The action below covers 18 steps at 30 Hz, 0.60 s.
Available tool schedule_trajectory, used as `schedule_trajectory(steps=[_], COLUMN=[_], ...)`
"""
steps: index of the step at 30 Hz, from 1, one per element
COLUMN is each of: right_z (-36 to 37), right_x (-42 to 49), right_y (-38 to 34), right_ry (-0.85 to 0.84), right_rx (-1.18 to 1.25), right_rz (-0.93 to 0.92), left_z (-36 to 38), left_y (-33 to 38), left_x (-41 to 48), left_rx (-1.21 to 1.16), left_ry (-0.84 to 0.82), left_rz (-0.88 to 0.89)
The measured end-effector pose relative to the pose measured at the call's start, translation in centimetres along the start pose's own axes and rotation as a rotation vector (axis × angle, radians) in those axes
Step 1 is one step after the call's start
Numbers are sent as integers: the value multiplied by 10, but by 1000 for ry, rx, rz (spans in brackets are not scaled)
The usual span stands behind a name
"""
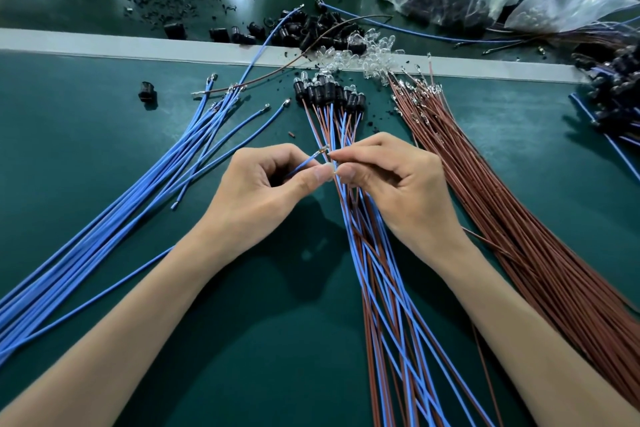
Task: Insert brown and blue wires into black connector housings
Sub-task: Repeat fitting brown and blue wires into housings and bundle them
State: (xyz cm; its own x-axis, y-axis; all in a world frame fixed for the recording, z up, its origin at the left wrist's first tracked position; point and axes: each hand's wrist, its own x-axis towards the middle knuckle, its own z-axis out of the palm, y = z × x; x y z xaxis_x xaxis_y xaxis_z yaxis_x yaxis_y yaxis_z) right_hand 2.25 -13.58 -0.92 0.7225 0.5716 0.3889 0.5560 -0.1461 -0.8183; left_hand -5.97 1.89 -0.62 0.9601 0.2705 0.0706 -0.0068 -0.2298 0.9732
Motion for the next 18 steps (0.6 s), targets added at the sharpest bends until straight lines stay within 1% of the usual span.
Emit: schedule_trajectory(steps=[2, 7, 9, 14, 16, 18], right_z=[-1, -4, -3, 2, 4, 4], right_x=[0, 1, 0, -3, -3, -3], right_y=[-1, -3, -2, -2, -1, -1], right_ry=[-19, -41, -39, -40, -30, -21], right_rx=[21, -4, 1, 104, 101, 91], right_rz=[-5, -128, -144, 0, 18, -3], left_z=[0, 0, 0, 3, 4, 5], left_y=[0, 1, 1, 2, 1, 0], left_x=[-1, -1, -2, -2, -3, -3], left_rx=[3, 10, 14, 0, 16, 39], left_ry=[-10, -30, -31, 6, 11, 15], left_rz=[6, 23, 35, 76, 110, 135])
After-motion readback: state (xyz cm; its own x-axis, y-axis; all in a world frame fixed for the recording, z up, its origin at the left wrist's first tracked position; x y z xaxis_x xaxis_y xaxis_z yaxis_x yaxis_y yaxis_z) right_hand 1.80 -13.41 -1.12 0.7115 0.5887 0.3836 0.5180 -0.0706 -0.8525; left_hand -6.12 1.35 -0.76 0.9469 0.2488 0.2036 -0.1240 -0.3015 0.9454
